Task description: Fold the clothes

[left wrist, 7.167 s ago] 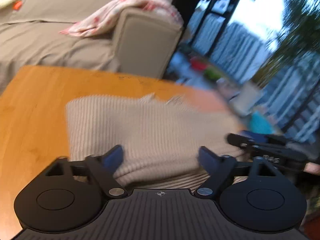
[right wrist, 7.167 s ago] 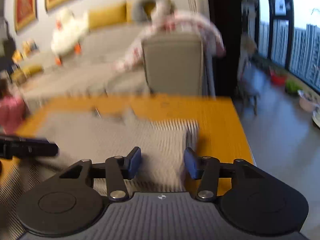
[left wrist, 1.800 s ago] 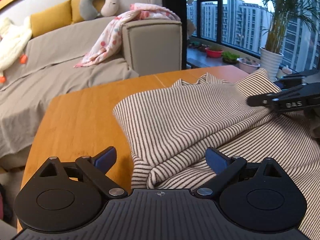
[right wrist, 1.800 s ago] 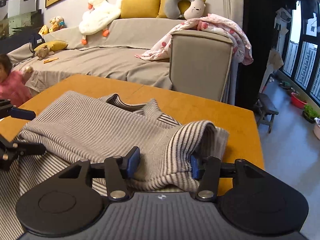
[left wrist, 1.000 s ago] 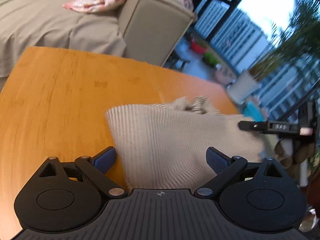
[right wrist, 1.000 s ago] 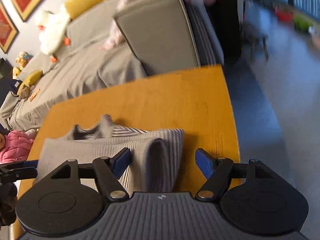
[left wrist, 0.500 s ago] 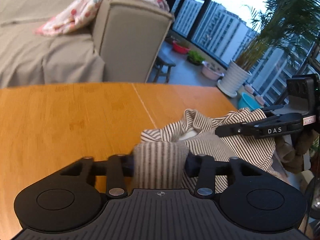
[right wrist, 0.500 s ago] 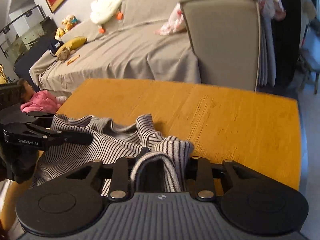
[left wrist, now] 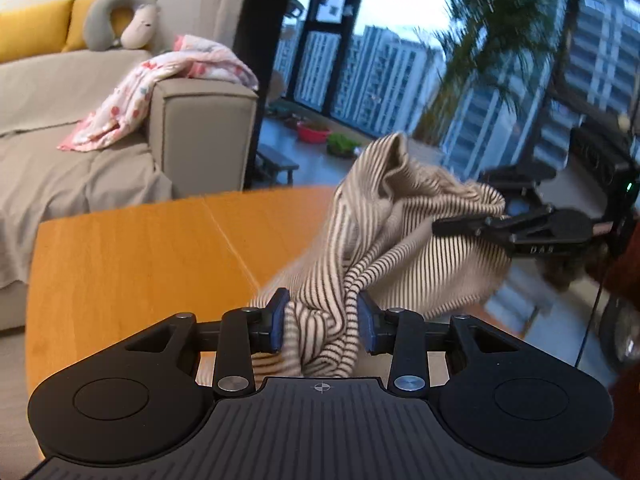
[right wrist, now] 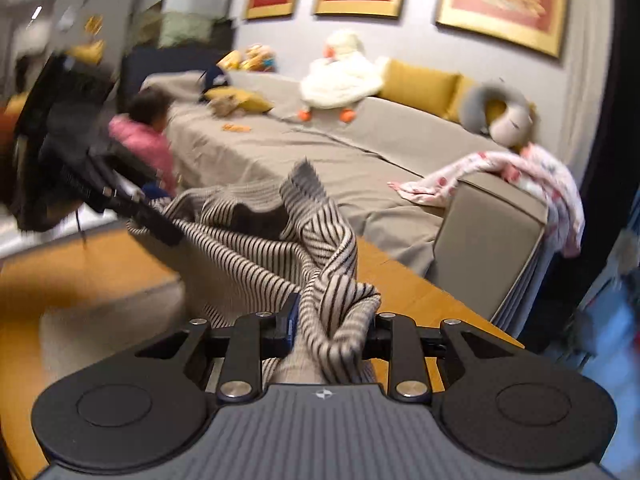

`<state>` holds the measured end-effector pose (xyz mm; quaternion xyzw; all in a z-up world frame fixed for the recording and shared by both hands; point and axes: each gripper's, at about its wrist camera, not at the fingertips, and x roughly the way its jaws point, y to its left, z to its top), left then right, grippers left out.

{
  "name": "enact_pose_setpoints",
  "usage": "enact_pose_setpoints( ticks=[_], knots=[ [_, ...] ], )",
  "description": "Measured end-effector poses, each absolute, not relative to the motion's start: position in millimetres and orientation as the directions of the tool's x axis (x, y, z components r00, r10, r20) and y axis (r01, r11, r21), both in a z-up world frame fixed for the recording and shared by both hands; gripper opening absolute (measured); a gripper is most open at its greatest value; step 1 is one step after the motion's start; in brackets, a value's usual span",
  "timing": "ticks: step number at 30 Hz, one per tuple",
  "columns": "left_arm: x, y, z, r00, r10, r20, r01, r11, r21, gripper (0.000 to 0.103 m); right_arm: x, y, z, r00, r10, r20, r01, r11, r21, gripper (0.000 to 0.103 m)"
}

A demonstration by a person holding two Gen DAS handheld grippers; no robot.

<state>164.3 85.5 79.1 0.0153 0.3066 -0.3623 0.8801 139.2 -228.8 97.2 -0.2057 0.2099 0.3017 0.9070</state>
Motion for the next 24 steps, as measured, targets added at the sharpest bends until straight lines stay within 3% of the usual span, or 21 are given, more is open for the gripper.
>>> enact_pose_setpoints(
  ticks=[8,11,12,16,18,21,24],
  knots=[
    [62.6,89.9,44.7,0.55,-0.523,-0.651,0.618,0.78,-0.105,0.039,35.5,-193.7,46.6,0.716,0.371,-0.591,-0.664,0.624,-0.413,0.027],
    [36.0,97.5,41.9,0.576,-0.496,-0.65,0.586,0.805,-0.094,0.049,13.7,-200.6,44.3,0.705,0.349,-0.618,-0.658,0.648,-0.385,0.028],
    [32.1,100.8,43.3,0.588,-0.491,-0.643,0.579,0.81,-0.089,0.059,8.8,-206.0,47.9,0.703,0.347,-0.62,-0.649,0.669,-0.362,0.028],
    [19.0,98.1,57.0,0.663,-0.471,-0.582,0.556,0.83,-0.038,0.079,-0.4,-229.0,61.8,0.722,0.34,-0.602,-0.565,0.792,-0.231,0.063],
    [17.1,81.3,61.2,0.678,-0.482,-0.554,0.576,0.817,-0.006,0.086,-2.6,-237.9,64.9,0.735,0.331,-0.592,-0.513,0.842,-0.166,0.064],
    [15.7,43.8,60.9,0.682,-0.506,-0.528,0.637,0.765,0.091,0.096,-5.4,-229.1,53.7,0.759,0.313,-0.571,-0.493,0.848,-0.192,0.068],
    [18.7,-1.1,41.9,0.684,-0.499,-0.532,0.692,0.674,0.259,0.096,4.7,-209.7,36.3,0.773,0.29,-0.564,-0.492,0.835,-0.244,0.07]
  ],
)
